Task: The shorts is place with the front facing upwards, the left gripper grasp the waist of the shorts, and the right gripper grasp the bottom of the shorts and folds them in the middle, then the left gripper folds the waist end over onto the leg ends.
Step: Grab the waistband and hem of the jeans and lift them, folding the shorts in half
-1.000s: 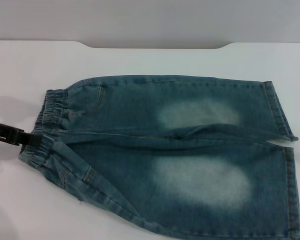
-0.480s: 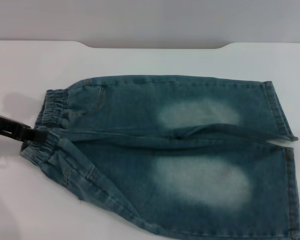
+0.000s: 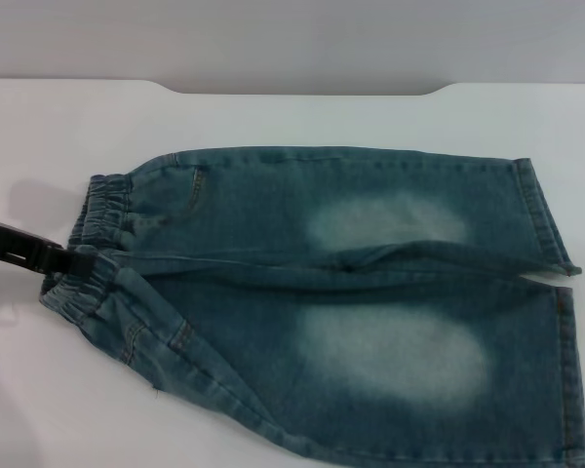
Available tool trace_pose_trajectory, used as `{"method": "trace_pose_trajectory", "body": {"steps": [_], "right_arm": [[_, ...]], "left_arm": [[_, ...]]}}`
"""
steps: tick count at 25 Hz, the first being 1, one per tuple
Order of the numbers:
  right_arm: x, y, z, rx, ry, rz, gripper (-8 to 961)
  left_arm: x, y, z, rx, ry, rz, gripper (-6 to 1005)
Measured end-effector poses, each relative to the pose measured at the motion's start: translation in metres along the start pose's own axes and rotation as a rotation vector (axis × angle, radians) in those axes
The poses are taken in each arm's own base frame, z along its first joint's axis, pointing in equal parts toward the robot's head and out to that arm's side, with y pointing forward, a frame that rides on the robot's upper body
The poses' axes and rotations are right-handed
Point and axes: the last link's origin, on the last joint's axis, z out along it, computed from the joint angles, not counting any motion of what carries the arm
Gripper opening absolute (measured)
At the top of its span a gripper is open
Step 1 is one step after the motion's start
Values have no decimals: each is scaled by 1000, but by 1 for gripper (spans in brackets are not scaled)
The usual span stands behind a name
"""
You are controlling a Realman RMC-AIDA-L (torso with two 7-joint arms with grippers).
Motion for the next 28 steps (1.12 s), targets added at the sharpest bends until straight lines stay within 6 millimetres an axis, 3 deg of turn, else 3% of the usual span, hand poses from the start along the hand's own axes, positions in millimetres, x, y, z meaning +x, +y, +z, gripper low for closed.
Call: {"method": "trace_pose_trajectory", "body": {"steps": [28], "right_arm": [[-22,-8,39,43,148,-18,435]], "left_arm": [[5,4,3,-5,7,12,67]]}}
